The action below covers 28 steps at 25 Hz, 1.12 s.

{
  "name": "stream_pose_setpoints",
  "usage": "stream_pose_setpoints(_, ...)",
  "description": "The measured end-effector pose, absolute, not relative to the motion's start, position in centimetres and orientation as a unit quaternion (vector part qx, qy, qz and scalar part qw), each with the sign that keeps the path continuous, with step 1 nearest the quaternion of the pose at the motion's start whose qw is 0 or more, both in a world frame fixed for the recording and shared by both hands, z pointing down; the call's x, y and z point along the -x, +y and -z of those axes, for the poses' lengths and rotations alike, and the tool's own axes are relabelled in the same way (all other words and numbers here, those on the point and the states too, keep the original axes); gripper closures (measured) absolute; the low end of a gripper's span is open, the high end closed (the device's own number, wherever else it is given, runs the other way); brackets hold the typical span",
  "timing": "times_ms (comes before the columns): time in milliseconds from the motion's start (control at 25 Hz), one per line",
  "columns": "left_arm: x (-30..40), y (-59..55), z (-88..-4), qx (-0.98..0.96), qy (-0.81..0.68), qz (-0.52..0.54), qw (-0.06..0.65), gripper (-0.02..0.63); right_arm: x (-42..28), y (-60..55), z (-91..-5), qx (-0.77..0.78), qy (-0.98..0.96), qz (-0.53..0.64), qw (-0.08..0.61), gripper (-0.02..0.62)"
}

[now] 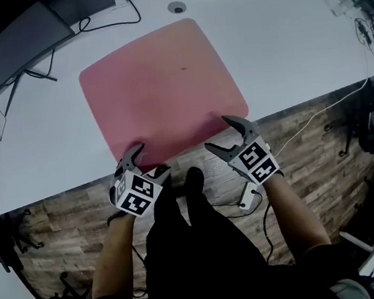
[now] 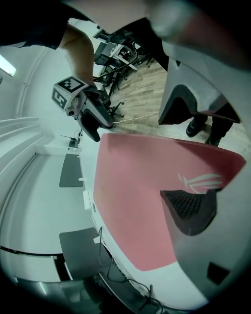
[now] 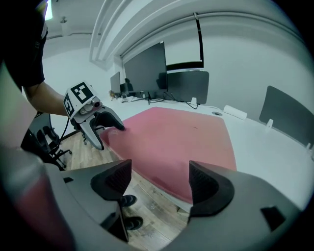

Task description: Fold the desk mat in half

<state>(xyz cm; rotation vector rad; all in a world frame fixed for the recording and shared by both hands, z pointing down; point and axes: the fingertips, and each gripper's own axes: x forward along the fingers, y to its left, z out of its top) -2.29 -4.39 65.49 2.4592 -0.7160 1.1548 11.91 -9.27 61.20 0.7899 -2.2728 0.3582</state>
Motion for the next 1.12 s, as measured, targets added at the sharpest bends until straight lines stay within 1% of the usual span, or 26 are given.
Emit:
stream_pose_setpoints(160,2.3,-4.7,-66.1,-0.858,-0.260,-0.412,0.163,0.203,-12.3,-9.9,-62.7,-0.289,-0.874,-0.144,0.364,0.247)
stream_pose_setpoints(400,2.2,-4.6,-67.0,-0.832,-0.269,-0.472,0.114,0.193,-13.3,-9.9,-64.8,-0.263,-0.867,-0.120,0.406,0.221)
stream_pose_setpoints(560,2.6,-4.8,-67.5,-0.819,-0.277,-0.495,0.086,0.195,-13.4,-10.1,-65.6,-0.260,-0.862,-0.113,0.420,0.221)
stream_pose_setpoints(680,2.7,-5.1,-67.5,-0.816,-0.290,-0.492,0.089,0.203,-13.5,-9.9,-65.9,-0.260,-0.860,-0.094,0.429,0.221)
stream_pose_setpoints(760,2.8,-5.4,-67.4,-0.817,-0.302,-0.482,0.098,0.239,-13.5,-10.0,-66.0,-0.266,-0.859,-0.089,0.428,0.222)
stream_pose_setpoints(960,2.8,-5.5,-67.4,-0.813,-0.310,-0.487,0.078,0.247,-13.9,-10.4,-65.8,-0.278,-0.857,-0.089,0.423,0.225)
stream_pose_setpoints(1120,2.9,-5.6,-67.3,-0.814,-0.311,-0.483,0.083,0.261,-14.0,-10.5,-65.6,-0.277,-0.862,-0.105,0.412,0.236)
